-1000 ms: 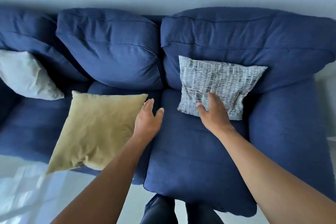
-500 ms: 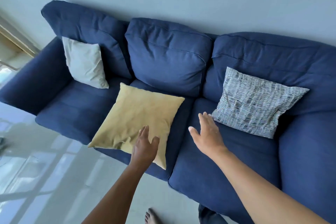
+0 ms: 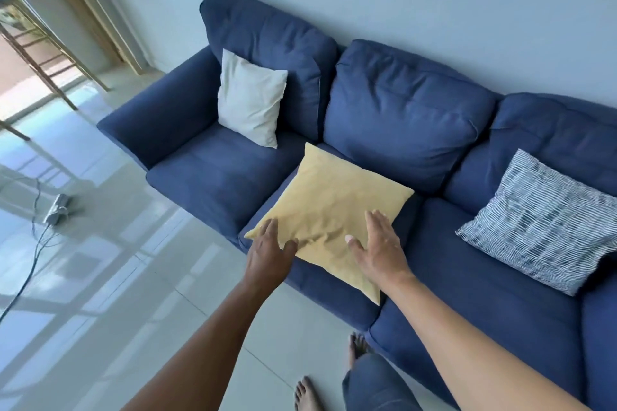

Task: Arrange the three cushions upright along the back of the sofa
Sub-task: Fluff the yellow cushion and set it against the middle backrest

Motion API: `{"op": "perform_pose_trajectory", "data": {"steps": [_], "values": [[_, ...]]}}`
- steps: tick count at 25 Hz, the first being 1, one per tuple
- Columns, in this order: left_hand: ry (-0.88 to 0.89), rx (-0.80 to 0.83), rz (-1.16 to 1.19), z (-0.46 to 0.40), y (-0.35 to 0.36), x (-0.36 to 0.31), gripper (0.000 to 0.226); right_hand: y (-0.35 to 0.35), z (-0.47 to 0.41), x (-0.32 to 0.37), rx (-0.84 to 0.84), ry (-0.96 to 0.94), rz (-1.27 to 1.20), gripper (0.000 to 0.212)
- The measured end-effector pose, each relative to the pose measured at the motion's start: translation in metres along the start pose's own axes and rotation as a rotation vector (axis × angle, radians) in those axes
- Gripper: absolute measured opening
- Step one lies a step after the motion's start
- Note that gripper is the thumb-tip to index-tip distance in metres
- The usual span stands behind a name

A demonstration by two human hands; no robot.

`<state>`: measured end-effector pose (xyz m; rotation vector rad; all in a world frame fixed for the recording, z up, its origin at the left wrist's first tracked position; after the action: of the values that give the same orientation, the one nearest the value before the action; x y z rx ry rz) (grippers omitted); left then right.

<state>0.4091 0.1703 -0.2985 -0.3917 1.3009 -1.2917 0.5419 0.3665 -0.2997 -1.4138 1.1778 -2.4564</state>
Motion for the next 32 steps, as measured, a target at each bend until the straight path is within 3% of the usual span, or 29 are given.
{"op": "perform_pose_trajectory", "data": {"steps": [16, 23, 32], "values": [[0.045, 0.089, -0.144, -0.160, -0.014, -0.007, 0.076, 0.021, -0.136, -0.002, 0.002, 0.196, -0.041, 0.078], [0.157, 0.212, -0.158, -0.214, 0.008, -0.027, 0.059, 0.006, -0.149, -0.017, -0.154, 0.388, -0.092, 0.078], [0.246, 0.358, -0.244, -0.297, 0.044, -0.030, 0.071, 0.031, -0.177, -0.044, -0.214, 0.581, -0.184, 0.079]]}}
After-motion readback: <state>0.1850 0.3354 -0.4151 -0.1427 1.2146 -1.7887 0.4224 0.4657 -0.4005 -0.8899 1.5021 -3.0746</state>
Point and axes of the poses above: each hand's wrist, its own z-axis away from the middle knuckle, its own y-axis out of the palm, x = y × z, the point moved 7 cm from there along -z, towards the middle knuckle, and after that the axes turned 10 degrees about -z, right-handed, at the moved point
